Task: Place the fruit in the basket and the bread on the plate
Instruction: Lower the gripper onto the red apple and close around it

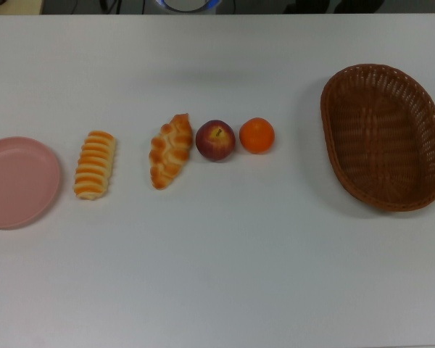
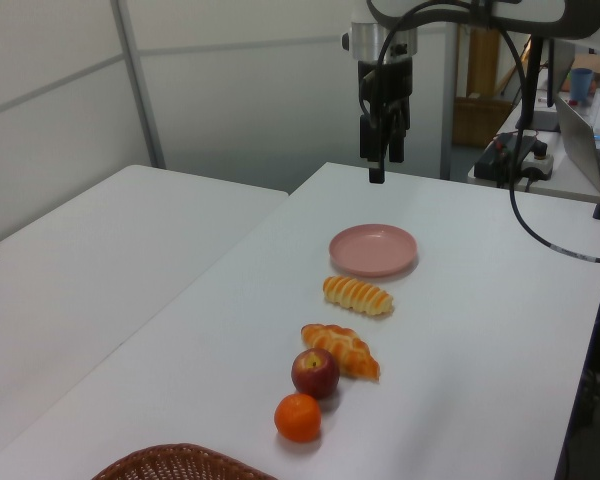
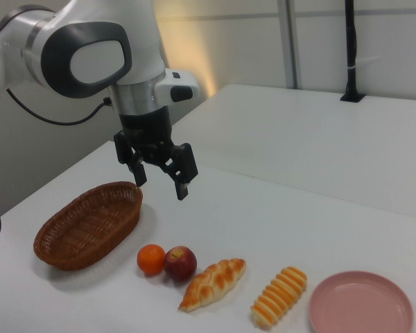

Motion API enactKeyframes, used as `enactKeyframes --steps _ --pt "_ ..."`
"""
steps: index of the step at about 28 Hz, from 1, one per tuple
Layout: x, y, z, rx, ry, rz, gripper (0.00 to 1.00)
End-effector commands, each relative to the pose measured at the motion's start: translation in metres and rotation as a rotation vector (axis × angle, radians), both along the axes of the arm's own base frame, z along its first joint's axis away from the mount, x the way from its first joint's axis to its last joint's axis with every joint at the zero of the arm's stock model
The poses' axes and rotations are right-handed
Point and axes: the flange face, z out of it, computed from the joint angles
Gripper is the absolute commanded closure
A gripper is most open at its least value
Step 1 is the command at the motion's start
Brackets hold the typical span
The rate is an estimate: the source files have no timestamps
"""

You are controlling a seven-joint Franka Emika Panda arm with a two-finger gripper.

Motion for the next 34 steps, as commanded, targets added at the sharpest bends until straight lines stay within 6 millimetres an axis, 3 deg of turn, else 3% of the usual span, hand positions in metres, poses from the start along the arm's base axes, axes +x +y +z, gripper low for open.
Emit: enactKeyframes --steps 1,6,16,18,24,34 --pt "0.016 -0.001 -0.014 -0.023 -0.056 -0.020 0.00" --pt "0.034 0.016 -0.043 -0.057 -0.017 -0.050 0.00" --pt "0.079 0.069 -0.129 -0.182 -0.022 -0.092 0.00" --pt "0.081 0.093 -0.156 -0.217 -0.024 -0.093 0.00" --pt "0.070 0.130 -0.202 -0.253 -0.034 -0.112 0.00" --pt "0.058 0.165 -0.253 -0.237 -0.095 -0.204 0.00"
